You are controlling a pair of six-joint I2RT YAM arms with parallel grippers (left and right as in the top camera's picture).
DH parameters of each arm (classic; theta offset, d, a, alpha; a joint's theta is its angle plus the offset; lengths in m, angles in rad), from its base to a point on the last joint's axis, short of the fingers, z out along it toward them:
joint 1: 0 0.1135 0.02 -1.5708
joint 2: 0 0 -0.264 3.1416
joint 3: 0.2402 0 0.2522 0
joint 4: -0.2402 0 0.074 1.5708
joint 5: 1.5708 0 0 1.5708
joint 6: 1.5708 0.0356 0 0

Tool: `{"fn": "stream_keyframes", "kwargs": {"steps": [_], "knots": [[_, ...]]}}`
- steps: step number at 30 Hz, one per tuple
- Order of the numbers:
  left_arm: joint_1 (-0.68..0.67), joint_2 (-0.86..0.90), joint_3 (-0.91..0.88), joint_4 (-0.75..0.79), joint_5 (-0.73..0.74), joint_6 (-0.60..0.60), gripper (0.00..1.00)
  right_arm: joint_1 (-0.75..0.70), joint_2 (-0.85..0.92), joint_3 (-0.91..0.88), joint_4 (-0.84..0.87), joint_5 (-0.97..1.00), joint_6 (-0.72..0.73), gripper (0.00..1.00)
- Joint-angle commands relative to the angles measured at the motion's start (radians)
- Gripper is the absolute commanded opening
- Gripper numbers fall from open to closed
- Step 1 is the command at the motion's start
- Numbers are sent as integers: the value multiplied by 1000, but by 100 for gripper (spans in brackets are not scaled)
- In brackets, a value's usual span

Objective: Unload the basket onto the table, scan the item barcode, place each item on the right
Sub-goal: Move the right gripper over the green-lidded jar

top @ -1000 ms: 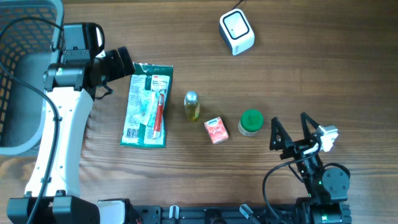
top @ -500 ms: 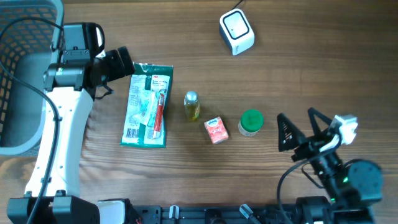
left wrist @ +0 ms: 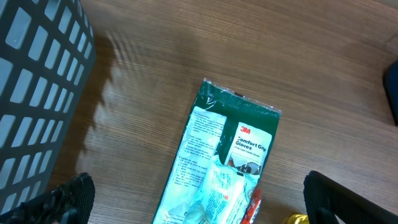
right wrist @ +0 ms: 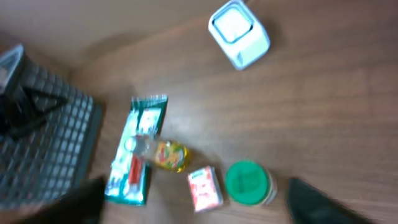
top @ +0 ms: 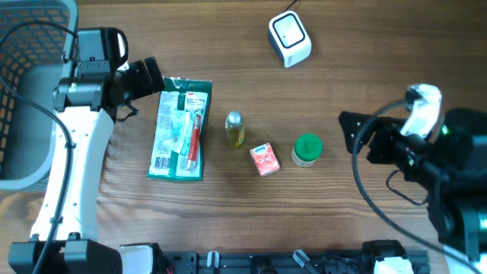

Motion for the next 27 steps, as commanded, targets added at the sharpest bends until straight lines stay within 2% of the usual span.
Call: {"fn": "stream_keyframes", "kwargs": {"steps": [1, 2, 4, 8, 15, 23, 27], "knots": [[4, -7, 14, 3, 7, -9, 100, -2, 57, 20, -20, -72, 4, 61], [4, -7, 14, 2, 7, -9, 100, -2, 66, 20, -29, -72, 2, 56], [4, -7, 14, 3, 7, -9, 100, -1, 82, 20, -45, -68, -3, 53], [4, -7, 14, 3, 7, -9, 100, 17, 121, 20, -69, -56, -87, 55], [4, -7, 14, 3, 7, -9, 100, 87, 182, 20, -110, 56, -80, 58], [4, -7, 14, 3, 7, -9, 100, 268, 228, 29, -114, 215, -50, 60], [4, -7, 14, 3, 7, -9, 100, 316, 250, 113, -150, 223, -44, 60]]}}
